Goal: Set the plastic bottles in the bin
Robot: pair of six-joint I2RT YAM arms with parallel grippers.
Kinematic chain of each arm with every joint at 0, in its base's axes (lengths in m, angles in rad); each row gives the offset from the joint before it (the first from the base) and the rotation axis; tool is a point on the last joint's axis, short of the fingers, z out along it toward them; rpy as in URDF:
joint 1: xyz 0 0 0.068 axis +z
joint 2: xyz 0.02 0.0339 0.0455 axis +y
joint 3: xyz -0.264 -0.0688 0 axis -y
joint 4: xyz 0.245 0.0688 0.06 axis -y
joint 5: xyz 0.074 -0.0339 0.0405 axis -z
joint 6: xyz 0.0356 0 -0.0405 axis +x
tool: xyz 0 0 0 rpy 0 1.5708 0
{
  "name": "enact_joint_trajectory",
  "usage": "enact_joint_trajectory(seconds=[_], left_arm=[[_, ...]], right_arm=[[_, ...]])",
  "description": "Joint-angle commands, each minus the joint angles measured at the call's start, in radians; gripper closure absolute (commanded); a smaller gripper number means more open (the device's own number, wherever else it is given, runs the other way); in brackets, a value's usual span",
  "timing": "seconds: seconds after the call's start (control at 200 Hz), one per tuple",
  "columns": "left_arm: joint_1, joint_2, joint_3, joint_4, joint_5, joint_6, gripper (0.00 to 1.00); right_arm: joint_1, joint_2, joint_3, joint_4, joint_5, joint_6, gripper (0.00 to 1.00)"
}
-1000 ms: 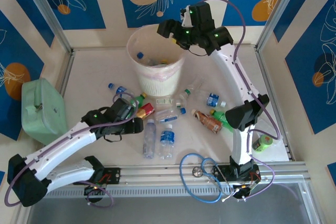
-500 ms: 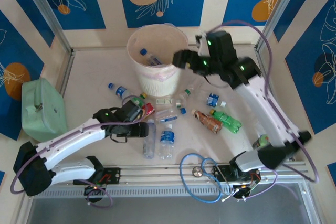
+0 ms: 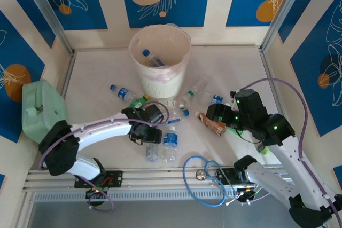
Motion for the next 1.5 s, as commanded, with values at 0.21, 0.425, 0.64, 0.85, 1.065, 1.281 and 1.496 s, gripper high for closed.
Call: enact_joint_trajectory(seconds=[0.21, 0.425, 0.64, 0.85, 1.065, 1.281, 1.496], left_arm=[[-0.015, 0.091, 0.006, 0.037, 0.046, -0.011, 0.26], [-0.015, 0.077, 0.01, 0.019, 0.029, -0.016, 0.33], [-0.027, 0.018, 0.012, -0.032, 0.005, -0.024, 0.38], [-0.04, -0.042, 0.034, -0.088, -0.032, -0.017, 0.39], [-0.041, -0.025, 0.038, -0.096, -0.034, -0.01, 0.24], [-0.04, 0.059, 0.045, -0.07, -0.027, 0.001, 0.21], [-0.041, 0.101, 0.046, -0.057, -0.012, -0.001, 0.39]], right_arm=[[-0.027, 0.01, 0.003, -0.005, -0.029, -0.013, 0.15], [-0.037, 0.002, 0.0, -0.006, -0.025, -0.011, 0.15], [-0.058, 0.003, 0.011, -0.011, -0.03, -0.019, 0.15], [-0.085, 0.003, 0.014, -0.006, -0.042, -0.024, 0.15], [-0.097, -0.006, 0.015, -0.009, -0.05, -0.026, 0.15], [-0.109, -0.01, 0.018, -0.021, -0.056, -0.032, 0.15], [-0.131, -0.017, 0.009, -0.023, -0.07, -0.037, 0.15]])
